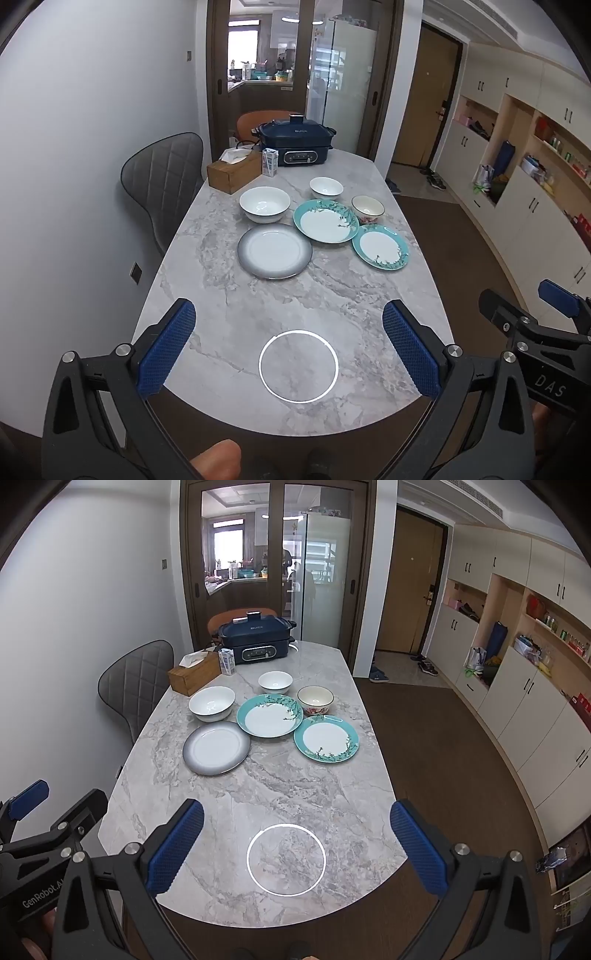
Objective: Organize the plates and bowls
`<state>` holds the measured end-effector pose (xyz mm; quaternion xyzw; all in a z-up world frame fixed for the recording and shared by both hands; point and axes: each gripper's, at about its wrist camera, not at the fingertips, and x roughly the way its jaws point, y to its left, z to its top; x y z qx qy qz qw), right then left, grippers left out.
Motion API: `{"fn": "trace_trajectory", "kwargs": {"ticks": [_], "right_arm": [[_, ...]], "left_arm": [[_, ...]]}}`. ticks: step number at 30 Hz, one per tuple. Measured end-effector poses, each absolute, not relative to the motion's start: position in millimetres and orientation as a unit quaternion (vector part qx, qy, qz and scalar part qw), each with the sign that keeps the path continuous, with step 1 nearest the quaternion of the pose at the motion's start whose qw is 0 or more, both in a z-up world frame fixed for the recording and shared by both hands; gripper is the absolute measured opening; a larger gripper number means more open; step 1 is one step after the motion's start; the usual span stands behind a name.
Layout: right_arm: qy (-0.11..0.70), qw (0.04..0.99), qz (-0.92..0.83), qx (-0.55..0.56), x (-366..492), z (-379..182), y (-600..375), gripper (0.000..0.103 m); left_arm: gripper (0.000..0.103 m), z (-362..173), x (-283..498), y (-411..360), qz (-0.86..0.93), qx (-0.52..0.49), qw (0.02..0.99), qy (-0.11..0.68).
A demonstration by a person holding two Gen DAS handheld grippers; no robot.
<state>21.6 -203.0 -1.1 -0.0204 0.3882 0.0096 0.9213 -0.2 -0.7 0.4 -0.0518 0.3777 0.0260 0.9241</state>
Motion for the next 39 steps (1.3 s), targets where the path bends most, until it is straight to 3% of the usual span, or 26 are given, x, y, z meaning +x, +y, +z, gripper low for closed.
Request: {"fn": "trace_trajectory", "kwargs": {"ticks": [39], "right_arm": [[0.387, 0.922, 0.009, -0.021, 21.7, -0.9, -202.9, 0.103]], "left_arm": [[0.103, -0.2, -0.6, -0.8, 0.029, -0.048, 0.924, 0.378]]}}
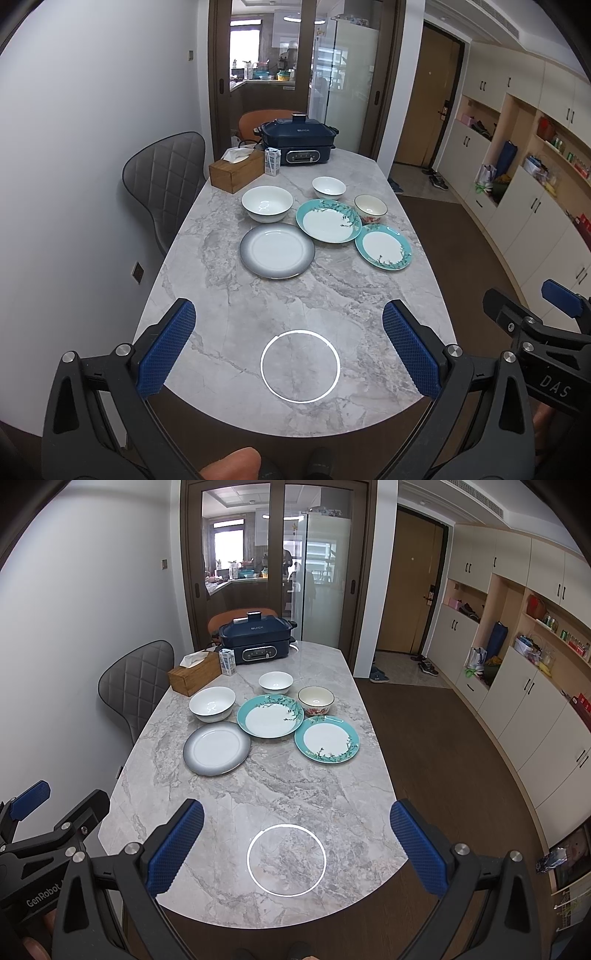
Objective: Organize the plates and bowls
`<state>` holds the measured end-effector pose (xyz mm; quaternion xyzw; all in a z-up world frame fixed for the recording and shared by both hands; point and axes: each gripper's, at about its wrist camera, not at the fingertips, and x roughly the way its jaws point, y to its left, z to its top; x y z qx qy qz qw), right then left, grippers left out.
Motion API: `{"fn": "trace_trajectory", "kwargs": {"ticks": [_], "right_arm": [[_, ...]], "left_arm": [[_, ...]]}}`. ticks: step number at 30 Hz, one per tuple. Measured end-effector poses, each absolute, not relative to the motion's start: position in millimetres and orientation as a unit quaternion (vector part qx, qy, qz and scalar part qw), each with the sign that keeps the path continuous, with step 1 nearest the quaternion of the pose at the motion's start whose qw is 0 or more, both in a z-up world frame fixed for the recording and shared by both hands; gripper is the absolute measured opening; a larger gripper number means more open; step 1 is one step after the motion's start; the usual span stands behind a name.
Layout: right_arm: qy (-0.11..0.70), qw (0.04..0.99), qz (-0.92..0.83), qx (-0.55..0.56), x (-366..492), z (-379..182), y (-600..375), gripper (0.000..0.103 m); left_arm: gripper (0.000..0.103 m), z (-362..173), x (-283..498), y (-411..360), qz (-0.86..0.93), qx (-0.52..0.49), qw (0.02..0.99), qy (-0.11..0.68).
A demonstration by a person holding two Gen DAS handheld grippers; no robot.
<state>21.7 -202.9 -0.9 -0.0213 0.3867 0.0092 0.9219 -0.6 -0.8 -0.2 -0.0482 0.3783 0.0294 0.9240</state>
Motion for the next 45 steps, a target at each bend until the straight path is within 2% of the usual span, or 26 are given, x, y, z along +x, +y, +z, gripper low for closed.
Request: {"fn": "trace_trajectory", "kwargs": {"ticks": [45], "right_arm": [[0.387, 0.922, 0.010, -0.020, 22.1, -5.3, -203.5, 0.103]], "left_arm": [[0.103, -0.4, -0.3, 2.2, 0.028, -0.050, 0.924, 0.379]]}}
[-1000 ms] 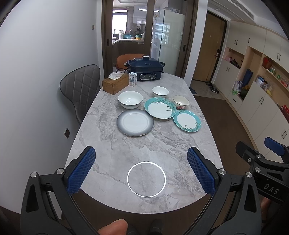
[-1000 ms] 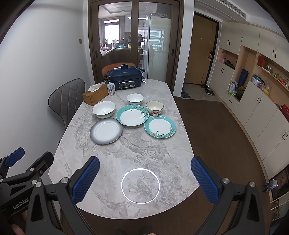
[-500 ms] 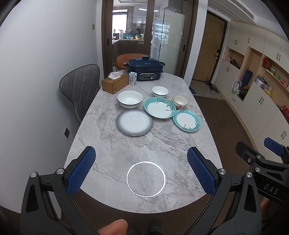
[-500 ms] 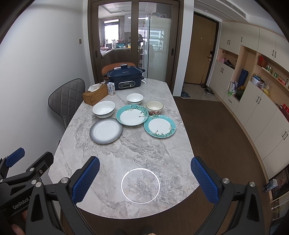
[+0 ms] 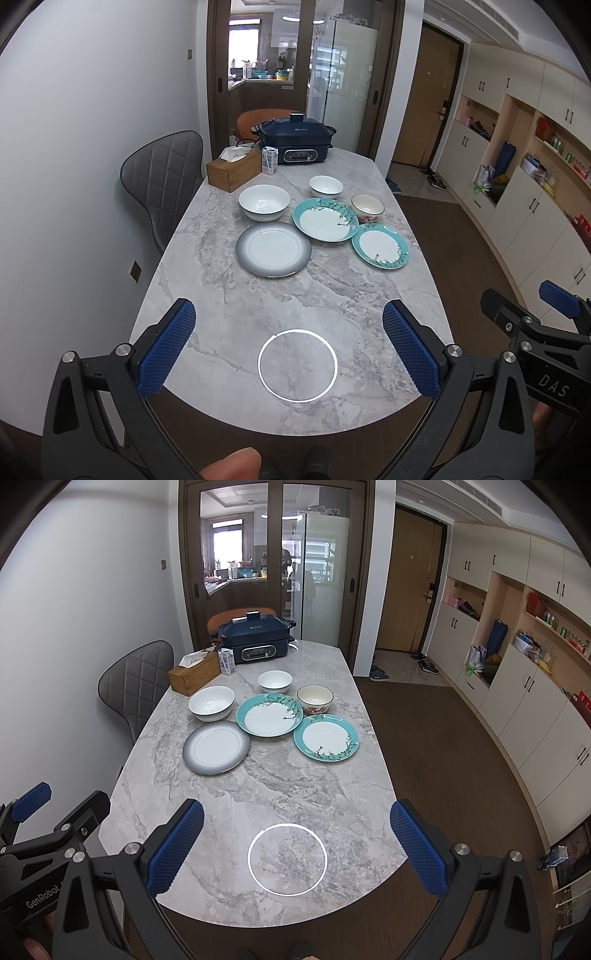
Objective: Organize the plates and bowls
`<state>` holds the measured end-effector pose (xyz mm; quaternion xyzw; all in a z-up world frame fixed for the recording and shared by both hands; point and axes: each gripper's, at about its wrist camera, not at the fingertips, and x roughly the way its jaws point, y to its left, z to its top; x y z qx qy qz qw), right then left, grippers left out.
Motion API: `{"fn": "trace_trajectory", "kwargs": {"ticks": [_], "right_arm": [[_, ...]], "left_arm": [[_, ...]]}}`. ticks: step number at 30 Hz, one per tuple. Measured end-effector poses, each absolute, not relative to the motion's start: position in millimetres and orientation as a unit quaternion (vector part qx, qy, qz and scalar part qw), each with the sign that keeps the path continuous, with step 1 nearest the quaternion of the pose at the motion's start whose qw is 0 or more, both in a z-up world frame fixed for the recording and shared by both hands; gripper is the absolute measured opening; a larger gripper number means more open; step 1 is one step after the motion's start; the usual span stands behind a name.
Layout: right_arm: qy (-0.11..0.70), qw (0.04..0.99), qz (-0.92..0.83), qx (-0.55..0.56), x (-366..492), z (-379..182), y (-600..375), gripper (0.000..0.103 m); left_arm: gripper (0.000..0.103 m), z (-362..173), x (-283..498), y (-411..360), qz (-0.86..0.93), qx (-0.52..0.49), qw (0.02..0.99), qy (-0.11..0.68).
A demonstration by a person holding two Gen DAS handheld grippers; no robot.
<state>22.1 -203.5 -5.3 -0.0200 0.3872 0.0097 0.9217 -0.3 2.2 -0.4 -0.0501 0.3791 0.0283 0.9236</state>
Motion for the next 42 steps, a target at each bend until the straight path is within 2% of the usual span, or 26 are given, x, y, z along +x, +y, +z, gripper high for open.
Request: {"fn": "trace_trajectory", "kwargs": {"ticks": [35, 39, 42], "right_arm": [[0.387, 0.922, 0.016, -0.020, 24, -6, -212, 0.103], [0.392, 0.920, 0.023, -0.019, 33, -10, -219, 0.103], [0.400, 0.916, 0.044, -0.011, 44, -36, -230, 0.103]], "left_arm": [[0.103, -16, -2, -23, 0.029, -0.063, 0.920, 0.387], [0.103, -33, 5, -22, 0.035, -0.071, 0.915, 0.395], [0.103, -70, 18, -13, 0.035, -0.092, 0.899, 0.427]]}}
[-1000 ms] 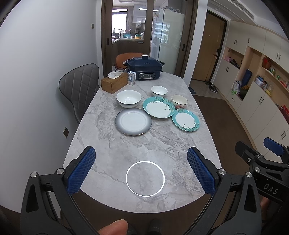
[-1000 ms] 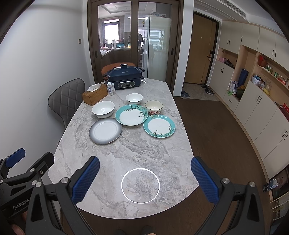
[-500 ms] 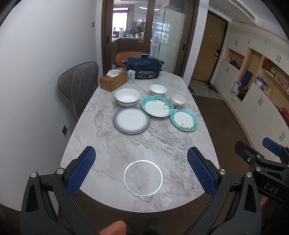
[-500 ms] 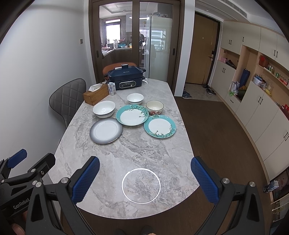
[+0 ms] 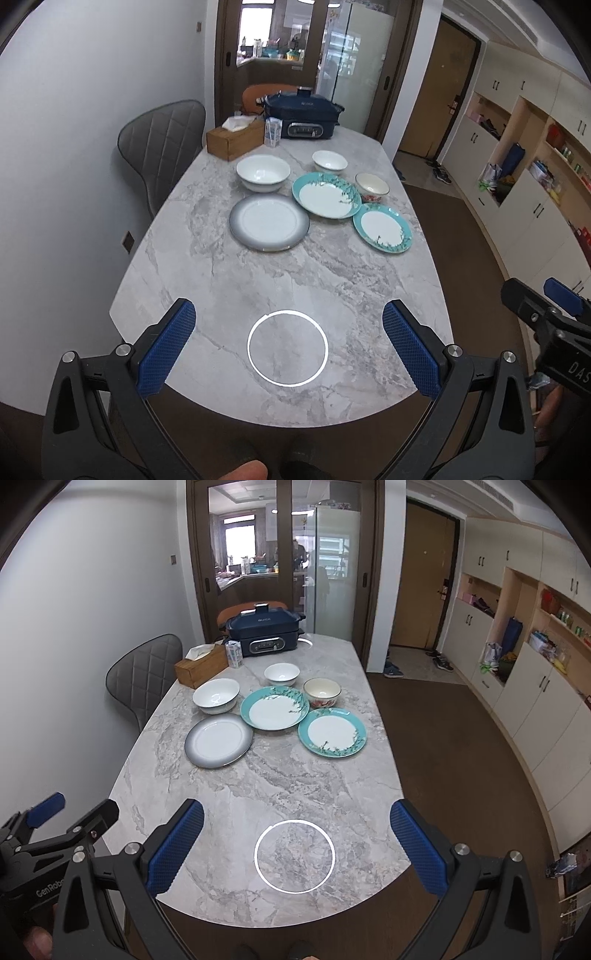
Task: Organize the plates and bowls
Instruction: 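Reach both grippers to the grey-rimmed white plate and close on its rim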
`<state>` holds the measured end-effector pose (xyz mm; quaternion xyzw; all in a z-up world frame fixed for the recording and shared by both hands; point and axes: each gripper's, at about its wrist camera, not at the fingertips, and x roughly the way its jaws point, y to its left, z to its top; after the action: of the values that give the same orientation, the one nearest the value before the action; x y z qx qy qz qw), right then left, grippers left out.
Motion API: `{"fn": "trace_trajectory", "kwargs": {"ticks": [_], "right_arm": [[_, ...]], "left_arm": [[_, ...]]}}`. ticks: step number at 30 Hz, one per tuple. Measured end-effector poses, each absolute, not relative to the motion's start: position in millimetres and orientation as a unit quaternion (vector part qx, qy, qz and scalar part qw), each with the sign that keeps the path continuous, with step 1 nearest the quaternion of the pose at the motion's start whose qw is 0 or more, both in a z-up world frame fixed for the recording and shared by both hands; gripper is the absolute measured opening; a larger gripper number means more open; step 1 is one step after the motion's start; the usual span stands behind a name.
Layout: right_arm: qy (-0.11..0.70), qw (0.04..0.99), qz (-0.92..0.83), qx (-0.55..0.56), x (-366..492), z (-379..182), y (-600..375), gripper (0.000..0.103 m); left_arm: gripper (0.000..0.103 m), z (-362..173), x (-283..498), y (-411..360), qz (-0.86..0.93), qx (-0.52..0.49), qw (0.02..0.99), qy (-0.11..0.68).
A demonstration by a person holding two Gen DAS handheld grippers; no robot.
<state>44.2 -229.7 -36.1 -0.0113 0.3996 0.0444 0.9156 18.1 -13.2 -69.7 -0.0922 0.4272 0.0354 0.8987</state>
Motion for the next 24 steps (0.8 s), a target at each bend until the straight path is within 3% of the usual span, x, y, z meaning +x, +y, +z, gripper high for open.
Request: {"fn": "trace_trajectory", "kwargs": {"ticks": [6, 12, 18, 22, 24], "right_arm": [[0.444, 0.893, 0.072, 0.029, 75, -115, -259, 0.103], [0.470, 0.867, 0.133, 0.098, 113, -181, -268, 0.103], [0.483, 0.838, 0.201, 0.155, 184, -223, -234, 0.102], [0.492, 0.818, 0.221, 0.198, 246, -249, -206, 0.096], [0.503, 0.800, 0.227, 0.235, 279, -267, -194, 0.095]], "left_arm": [[0.101, -171, 37, 23, 0.054, -0.162, 0.836, 0.521], [0.101, -259, 51, 83, 0.023, -0.334, 0.783, 0.524], [0.103, -276, 132, 102, -0.025, -0.259, 0.827, 0.498], [0.102, -313, 221, 134, -0.042, -0.265, 0.752, 0.601], [0.102, -326, 257, 164, -0.030, -0.302, 0.736, 0.606]]}}
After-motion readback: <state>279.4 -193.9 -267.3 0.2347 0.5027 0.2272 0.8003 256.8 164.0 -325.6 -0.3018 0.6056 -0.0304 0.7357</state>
